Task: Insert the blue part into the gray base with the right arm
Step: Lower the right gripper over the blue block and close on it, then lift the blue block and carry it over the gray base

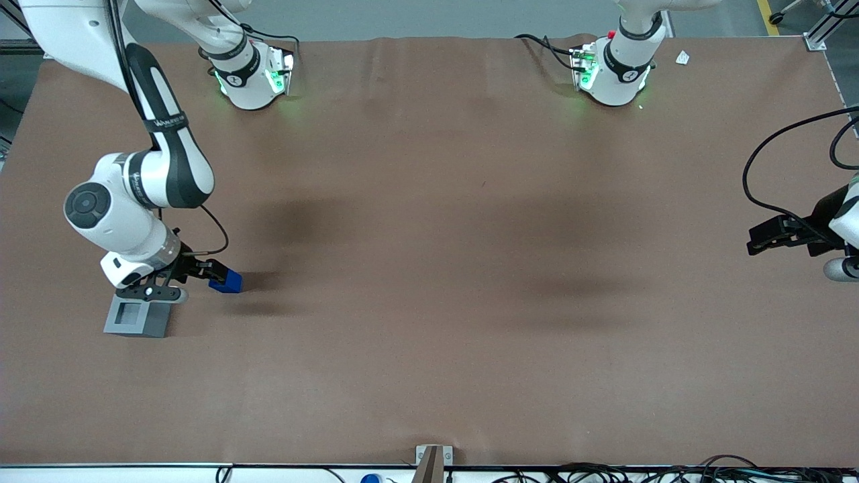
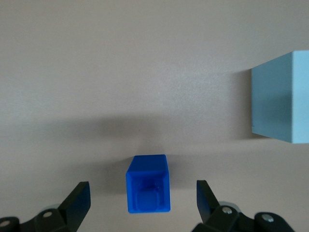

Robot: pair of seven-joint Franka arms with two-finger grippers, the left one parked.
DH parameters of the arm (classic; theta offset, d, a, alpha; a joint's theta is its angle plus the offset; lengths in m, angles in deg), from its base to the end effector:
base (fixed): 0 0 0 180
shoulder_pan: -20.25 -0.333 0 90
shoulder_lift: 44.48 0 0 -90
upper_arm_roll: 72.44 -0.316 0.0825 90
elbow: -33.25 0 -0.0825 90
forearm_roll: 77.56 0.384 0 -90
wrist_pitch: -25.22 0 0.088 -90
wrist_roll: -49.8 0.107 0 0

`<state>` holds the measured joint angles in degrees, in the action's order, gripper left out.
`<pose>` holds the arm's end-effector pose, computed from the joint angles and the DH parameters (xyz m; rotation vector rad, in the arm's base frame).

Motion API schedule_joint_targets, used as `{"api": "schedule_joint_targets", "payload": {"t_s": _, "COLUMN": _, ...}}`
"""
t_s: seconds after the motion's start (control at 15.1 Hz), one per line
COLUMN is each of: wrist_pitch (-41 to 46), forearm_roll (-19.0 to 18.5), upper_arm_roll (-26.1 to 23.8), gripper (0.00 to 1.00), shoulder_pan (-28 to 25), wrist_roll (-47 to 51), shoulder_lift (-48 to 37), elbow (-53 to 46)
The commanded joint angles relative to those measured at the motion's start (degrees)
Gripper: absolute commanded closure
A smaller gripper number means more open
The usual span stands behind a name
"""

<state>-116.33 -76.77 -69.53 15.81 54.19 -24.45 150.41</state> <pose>0.6029 0.0169 0.2762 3.1337 -0.0888 0.1207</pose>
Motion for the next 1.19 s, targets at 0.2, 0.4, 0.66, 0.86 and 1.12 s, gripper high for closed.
{"api": "schedule_joint_targets", "payload": {"t_s": 0.2, "wrist_pitch": -1.45, "forearm_roll": 0.0, "upper_arm_roll": 0.08, "gripper": 0.04, "shoulder_pan": -0.3, "wrist_roll": 0.62, "shoulder_lift": 2.2, "elbow": 1.05}}
{"api": "schedule_joint_targets", "payload": {"t_s": 0.4, "wrist_pitch": -1.45, "forearm_roll": -0.09, "upper_arm_roll": 0.08, "gripper": 0.08, "shoulder_pan": -0.48, "wrist_roll": 0.62, "shoulder_lift": 3.08, "elbow": 0.88}}
{"api": "schedule_joint_targets", "payload": {"t_s": 0.66, "wrist_pitch": -1.45, "forearm_roll": -0.35, "upper_arm_roll": 0.09, "gripper": 0.19, "shoulder_pan": -0.3, "wrist_roll": 0.36, "shoulder_lift": 3.96, "elbow": 0.88}}
{"api": "schedule_joint_targets", "payload": {"t_s": 0.86, "wrist_pitch": -1.54, "forearm_roll": -0.35, "upper_arm_roll": 0.08, "gripper": 0.26, "shoulder_pan": -0.39, "wrist_roll": 0.36, "shoulder_lift": 4.66, "elbow": 0.7}}
{"api": "schedule_joint_targets", "payload": {"t_s": 1.12, "wrist_pitch": -1.63, "forearm_roll": -0.35, "upper_arm_roll": 0.17, "gripper": 0.33, "shoulder_pan": -0.13, "wrist_roll": 0.36, "shoulder_lift": 5.54, "elbow": 0.7}}
